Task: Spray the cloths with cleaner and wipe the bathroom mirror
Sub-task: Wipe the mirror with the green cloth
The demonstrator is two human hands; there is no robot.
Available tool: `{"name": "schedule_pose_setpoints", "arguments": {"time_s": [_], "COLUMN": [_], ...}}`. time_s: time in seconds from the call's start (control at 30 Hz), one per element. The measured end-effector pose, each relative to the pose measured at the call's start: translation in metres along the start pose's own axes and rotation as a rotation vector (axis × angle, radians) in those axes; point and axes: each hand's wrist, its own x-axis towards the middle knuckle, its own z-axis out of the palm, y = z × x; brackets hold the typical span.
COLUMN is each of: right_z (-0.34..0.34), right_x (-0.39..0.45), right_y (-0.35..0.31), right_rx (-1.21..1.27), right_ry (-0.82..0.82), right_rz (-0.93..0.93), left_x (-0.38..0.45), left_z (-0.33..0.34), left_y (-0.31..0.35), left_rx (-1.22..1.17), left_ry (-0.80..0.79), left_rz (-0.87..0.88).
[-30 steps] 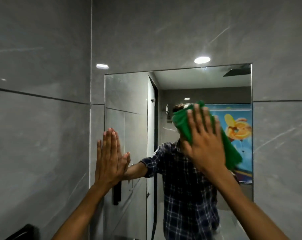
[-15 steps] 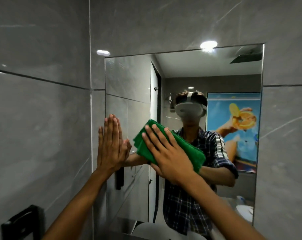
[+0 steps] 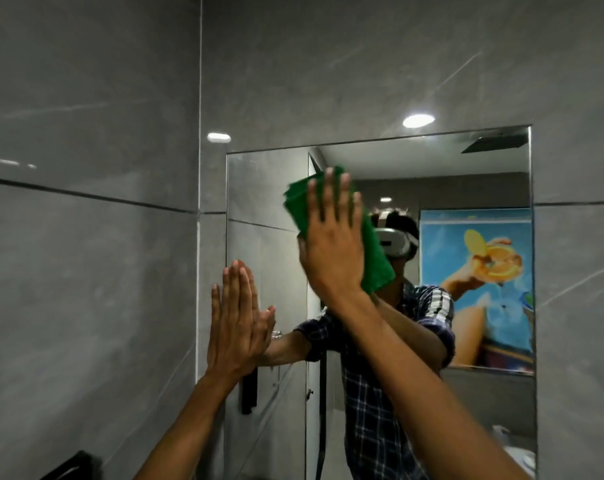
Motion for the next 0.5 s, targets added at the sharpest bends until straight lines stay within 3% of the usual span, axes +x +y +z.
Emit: {"name": "schedule_pose_setpoints", "arguments": {"time_s": [0.1,0.23,0.3,0.4,0.5], "right_z": [0.007,-0.016,-0.034,-0.066,-0.099], "right_x": [-0.041,-0.098,-0.121,-0.160,-0.206], "right_y": [0.008,0.045,0.063,0.087,0.098], "right_rx": [-0.039,0.001,0.202,0.608,0.892], "right_ry": [-0.145,-0.322,-0.388,-0.418,-0.343], "right_rz": [-0.433,-0.682,-0.591,-0.210,0.202], "left_x": [0.000,-0.008,-0.026,-0.081,-0.132], "left_z": [-0.001,-0.014,-0.022,-0.031,-0.043], "left_y": [0.001,0.013,0.027,0.081,0.172], "left_rx": [0.034,-0.013,-0.101,-0.344,-0.885], "left_ry": [0.009,-0.066,-0.111,-0.222,-0.373], "left_rz": [0.014,-0.026,-0.051,-0.171,-0.458]}}
